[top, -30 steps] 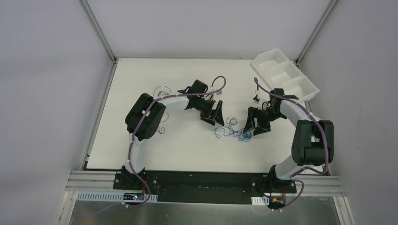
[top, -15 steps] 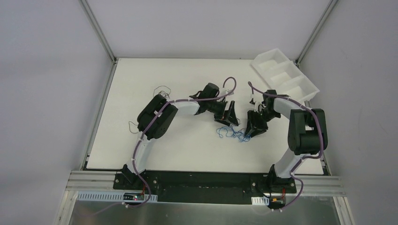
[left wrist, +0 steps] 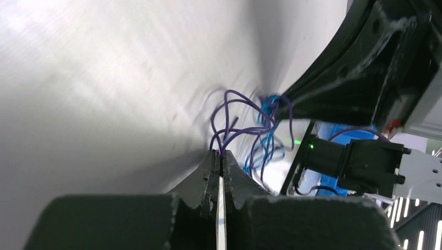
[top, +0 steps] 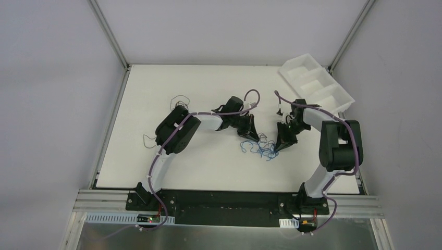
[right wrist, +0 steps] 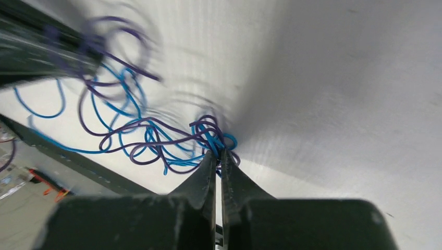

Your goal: Untangle the cables

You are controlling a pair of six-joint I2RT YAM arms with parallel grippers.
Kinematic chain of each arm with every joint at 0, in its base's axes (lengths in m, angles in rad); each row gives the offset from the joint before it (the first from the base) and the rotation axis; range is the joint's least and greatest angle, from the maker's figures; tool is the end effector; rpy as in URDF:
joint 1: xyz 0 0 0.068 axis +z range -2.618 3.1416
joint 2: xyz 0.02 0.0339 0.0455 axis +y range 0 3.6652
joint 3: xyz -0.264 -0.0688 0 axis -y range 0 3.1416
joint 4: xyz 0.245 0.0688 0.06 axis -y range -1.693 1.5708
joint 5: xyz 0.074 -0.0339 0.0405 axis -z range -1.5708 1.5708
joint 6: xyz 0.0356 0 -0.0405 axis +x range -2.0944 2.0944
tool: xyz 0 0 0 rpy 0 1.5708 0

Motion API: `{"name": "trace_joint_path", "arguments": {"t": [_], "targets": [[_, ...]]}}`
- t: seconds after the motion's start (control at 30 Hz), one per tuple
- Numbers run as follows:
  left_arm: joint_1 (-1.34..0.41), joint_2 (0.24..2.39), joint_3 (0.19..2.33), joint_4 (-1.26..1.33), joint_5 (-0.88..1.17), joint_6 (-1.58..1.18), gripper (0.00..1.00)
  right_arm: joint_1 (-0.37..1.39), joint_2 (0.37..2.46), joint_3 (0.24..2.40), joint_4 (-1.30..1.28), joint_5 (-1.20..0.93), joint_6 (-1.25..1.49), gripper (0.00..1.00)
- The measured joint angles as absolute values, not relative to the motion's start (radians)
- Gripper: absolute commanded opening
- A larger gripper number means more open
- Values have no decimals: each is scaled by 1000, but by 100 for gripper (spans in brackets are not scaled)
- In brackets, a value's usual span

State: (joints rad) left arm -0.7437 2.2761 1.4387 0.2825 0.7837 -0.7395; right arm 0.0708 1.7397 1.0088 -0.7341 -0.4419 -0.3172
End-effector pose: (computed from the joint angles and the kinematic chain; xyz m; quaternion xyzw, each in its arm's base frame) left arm 0.3392 -0.3462 0.1204 0.1874 0.8071 -0.5497 0.1061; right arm 0.2962 0.0363 0.1493 -0.1992 0.9538 0.2109 0.0781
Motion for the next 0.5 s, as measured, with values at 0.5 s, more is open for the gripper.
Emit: {"name": "trace_joint_path", "arguments": {"t": [0.5], "targets": [[-276, 1763, 1494, -169, 789, -482, 0, -93, 1633, 987, -772, -333, -491, 0]]}}
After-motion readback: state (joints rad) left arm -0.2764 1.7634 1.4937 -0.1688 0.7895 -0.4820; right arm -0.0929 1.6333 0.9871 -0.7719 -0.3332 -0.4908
